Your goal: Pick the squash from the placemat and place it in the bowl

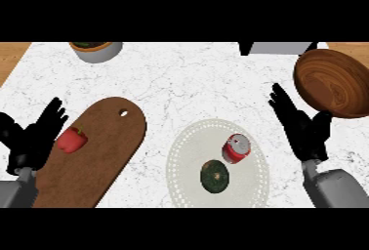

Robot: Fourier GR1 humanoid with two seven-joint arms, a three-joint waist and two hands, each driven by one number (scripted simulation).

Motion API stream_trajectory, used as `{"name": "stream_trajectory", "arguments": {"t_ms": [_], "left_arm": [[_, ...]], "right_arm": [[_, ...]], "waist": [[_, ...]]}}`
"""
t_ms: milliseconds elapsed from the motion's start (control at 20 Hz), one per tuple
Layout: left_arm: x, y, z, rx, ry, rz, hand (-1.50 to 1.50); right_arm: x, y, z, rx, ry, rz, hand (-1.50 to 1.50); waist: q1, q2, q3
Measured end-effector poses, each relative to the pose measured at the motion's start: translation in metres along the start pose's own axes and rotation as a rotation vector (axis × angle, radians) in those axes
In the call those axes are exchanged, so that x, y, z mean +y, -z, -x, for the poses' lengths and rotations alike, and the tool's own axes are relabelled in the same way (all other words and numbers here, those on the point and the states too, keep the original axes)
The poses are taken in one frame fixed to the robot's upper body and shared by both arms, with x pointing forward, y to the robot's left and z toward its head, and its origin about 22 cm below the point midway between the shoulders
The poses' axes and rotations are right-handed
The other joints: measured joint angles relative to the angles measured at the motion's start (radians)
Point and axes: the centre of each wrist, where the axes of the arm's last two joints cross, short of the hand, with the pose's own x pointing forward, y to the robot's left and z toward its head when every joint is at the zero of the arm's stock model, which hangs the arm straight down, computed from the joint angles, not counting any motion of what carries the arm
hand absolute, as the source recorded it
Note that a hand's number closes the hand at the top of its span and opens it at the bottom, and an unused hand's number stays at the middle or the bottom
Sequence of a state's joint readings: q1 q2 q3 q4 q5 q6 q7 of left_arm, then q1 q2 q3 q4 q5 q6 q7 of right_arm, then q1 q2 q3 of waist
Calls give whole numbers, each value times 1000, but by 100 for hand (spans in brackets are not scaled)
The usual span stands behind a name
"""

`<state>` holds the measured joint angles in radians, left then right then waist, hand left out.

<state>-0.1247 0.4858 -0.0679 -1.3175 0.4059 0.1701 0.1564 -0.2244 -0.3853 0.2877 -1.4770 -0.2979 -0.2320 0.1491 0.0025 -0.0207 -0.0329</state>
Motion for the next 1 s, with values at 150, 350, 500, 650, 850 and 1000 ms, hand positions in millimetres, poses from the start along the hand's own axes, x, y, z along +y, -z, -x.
{"name": "stream_trajectory", "arguments": {"t_ms": [150,350,500,650,850,1000], "left_arm": [[-15,-1,-7,-70,-3,29,0],[-47,-1,-22,-207,21,91,0],[-57,-5,-22,-237,15,111,0],[-73,-8,-22,-266,8,132,0],[-89,-14,-18,-289,18,151,0],[-98,-20,-16,-298,18,161,0]], "right_arm": [[32,-10,2,-8,-45,-4,150],[68,-27,18,-14,-233,-7,150],[71,-33,26,-96,-291,204,-150],[108,-50,27,-229,-210,348,-150],[151,-84,32,-394,-197,463,-150],[168,-110,37,-450,-238,517,-150]], "waist": [[-3,8,16],[-14,2,16],[-48,-7,22],[-55,-4,28],[-44,3,30],[-36,7,30]]}}
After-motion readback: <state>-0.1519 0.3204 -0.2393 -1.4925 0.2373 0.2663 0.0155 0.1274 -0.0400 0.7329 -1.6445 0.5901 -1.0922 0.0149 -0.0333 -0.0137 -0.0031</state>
